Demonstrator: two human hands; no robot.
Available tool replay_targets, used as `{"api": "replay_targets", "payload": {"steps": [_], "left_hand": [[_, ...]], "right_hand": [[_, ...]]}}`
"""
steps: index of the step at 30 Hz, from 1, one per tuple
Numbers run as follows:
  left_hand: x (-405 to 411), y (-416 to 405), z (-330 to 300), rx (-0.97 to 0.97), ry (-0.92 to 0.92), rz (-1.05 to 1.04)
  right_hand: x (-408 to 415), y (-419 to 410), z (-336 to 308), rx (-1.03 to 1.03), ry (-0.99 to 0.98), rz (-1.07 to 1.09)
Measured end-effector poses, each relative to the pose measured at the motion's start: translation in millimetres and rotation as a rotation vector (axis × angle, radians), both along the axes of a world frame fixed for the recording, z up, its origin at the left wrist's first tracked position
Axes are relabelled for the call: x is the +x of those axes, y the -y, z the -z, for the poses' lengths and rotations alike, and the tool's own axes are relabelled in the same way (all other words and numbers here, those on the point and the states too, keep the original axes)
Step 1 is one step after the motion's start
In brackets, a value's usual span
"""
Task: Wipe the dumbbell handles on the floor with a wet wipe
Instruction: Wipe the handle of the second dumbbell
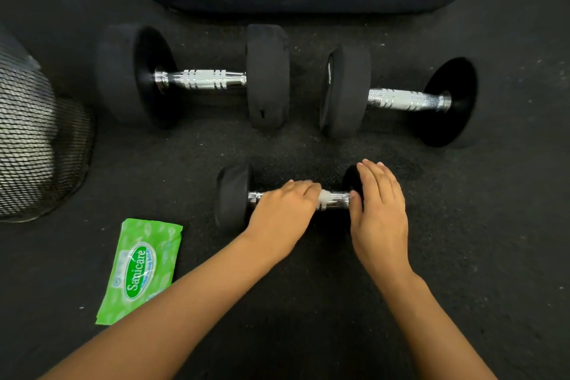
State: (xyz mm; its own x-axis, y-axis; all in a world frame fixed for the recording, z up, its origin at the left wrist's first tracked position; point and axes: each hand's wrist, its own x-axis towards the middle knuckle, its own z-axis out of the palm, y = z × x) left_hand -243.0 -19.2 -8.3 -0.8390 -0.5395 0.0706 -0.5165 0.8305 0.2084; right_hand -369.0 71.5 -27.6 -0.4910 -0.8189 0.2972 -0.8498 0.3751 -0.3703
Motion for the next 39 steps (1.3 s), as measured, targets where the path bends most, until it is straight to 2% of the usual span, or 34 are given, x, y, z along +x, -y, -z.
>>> {"api": "replay_targets", "payload": {"steps": [2, 4, 7, 10, 14, 18, 23, 25, 29, 31, 34, 36, 39], "left_hand": [[-10, 10, -9, 0.098, 0.173, -0.076], [-10, 16, -10, 0.072, 0.243, -0.128], [4, 10, -7, 0.063, 0.141, -0.146], [8, 0, 0, 0.13, 0.006, -0.065], [-10, 10, -3, 0.216, 0.052, -0.063], [-5, 19, -9, 0.073, 0.197, -0.175], [-5, 2, -8, 0.177, 0.073, -0.099], [-11, 9, -9, 0.204, 0.098, -0.113], [-4, 13, -9, 0.093, 0.166, -0.22], [3, 1, -7, 0.046, 0.073, -0.203], [1, -4, 12, 0.126, -0.089, -0.132], [-5, -1, 14, 0.201, -0.124, -0.083], [1, -3, 23, 0.096, -0.201, -0.015]], "right_hand": [[-1, 0, 1, -0.005, -0.004, -0.005], [-3, 1, 1, -0.009, -0.008, -0.007], [-3, 0, 2, -0.023, -0.008, -0.011], [-1, -3, 3, -0.03, -0.001, -0.013], [-2, 0, 1, -0.015, -0.007, -0.011], [-6, 4, -1, 0.0, 0.009, -0.011], [-1, -1, 3, -0.009, 0.003, -0.002], [-2, 0, 1, -0.013, -0.001, -0.006], [-5, 4, -2, -0.014, 0.008, -0.013], [-3, 1, 1, -0.019, -0.001, -0.009], [-1, -2, 3, -0.021, -0.011, -0.01], [-2, 0, 2, -0.014, -0.008, -0.015], [-5, 4, -1, -0.009, -0.011, -0.02]]}}
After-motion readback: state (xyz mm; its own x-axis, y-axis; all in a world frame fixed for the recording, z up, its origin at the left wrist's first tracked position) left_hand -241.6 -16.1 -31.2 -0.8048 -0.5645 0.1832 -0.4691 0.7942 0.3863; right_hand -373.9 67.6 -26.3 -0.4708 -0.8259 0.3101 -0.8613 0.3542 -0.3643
